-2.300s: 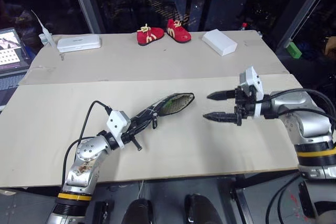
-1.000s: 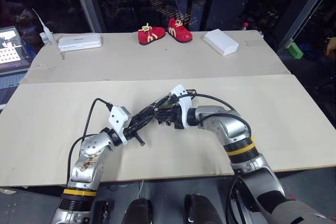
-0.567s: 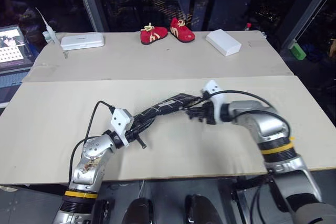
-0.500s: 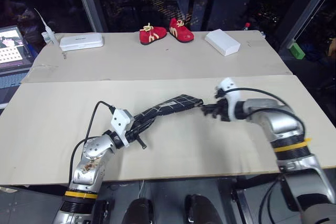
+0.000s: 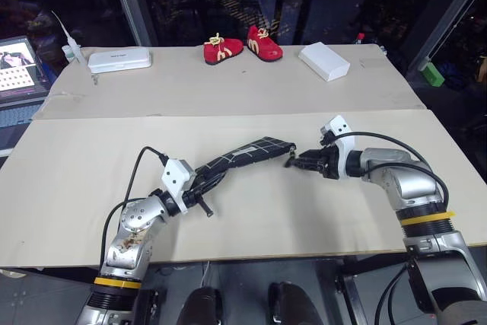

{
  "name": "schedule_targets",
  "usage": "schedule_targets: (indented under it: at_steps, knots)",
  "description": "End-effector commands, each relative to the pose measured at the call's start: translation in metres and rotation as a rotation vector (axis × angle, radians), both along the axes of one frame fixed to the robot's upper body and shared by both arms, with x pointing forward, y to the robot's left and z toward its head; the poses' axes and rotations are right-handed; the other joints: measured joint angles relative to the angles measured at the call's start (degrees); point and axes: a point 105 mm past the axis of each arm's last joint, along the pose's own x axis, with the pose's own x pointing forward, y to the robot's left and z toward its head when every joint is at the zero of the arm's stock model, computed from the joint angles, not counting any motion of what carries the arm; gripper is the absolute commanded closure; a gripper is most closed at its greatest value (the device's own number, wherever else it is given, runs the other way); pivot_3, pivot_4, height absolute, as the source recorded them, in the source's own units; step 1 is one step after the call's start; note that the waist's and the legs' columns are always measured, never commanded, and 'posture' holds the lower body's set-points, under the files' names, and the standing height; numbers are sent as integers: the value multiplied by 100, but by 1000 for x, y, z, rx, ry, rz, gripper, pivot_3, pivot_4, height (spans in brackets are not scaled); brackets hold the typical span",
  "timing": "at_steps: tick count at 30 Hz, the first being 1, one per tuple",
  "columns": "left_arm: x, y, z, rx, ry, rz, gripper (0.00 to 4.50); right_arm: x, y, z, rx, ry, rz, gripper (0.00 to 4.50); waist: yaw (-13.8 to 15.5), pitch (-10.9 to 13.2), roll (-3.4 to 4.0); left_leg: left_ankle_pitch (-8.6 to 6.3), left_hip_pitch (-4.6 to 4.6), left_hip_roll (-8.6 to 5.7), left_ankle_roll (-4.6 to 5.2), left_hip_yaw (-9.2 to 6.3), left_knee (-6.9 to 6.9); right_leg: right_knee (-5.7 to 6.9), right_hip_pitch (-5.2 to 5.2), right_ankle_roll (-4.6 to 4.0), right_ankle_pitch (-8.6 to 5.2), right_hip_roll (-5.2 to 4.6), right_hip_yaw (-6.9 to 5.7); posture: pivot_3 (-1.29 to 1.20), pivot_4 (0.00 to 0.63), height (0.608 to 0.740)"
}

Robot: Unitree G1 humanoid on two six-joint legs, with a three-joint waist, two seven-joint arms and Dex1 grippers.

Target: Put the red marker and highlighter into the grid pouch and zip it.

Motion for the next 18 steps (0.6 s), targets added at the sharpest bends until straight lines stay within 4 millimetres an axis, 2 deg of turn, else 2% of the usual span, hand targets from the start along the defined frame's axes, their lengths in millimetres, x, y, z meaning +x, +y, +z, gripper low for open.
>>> schedule_targets:
  at_steps: [1, 3, 6, 9, 12, 15, 18]
  knots:
    - [-2, -4, 11, 3, -55, -16, 4500, -6, -6, 19, 66, -16, 19, 1385, -2, 0, 0, 0, 1, 0, 0, 0, 0, 0, 0, 0, 0, 0, 0, 0, 150, 740]
    - [-1, -4, 12, 4, -57, -19, 4500, -13, -16, 22, 90, 16, 17, 674, 0, 0, 0, 0, 2, 0, 0, -1, 0, 2, 0, 0, 0, 0, 1, 0, 150, 740]
    - [1, -3, 13, 7, -62, -23, 4500, -29, -27, 29, 104, 26, 70, 674, 63, 0, 0, 0, 0, -2, 1, -2, 0, -3, 2, 0, 0, 0, -4, 0, 150, 740]
    - [2, -6, 16, 13, -85, -50, 4500, -42, -48, 40, 72, -45, 89, 674, 85, 1, -2, -2, 0, -1, 4, -2, 0, -5, 2, 0, 0, 1, -2, 0, 150, 740]
    - [3, -9, 18, 22, -108, -73, 4500, -54, -59, 42, 42, -81, 114, 674, 102, 1, -2, -2, 2, -2, 3, -1, 0, -5, 3, 1, -1, 2, -2, 0, 150, 740]
    - [1, -14, 19, 70, -154, -138, 4500, -62, -68, 38, 24, -97, 109, 674, 93, 2, -4, -2, 5, -2, 3, -1, 0, -5, 4, 1, -1, 4, 3, 0, 150, 740]
    - [-6, -21, 14, 198, -233, -319, 4500, -69, -69, 20, 13, -58, 70, 674, 114, 2, -4, -2, 10, -3, 3, 1, 0, -4, 9, 2, -1, 4, 5, 0, 150, 740]
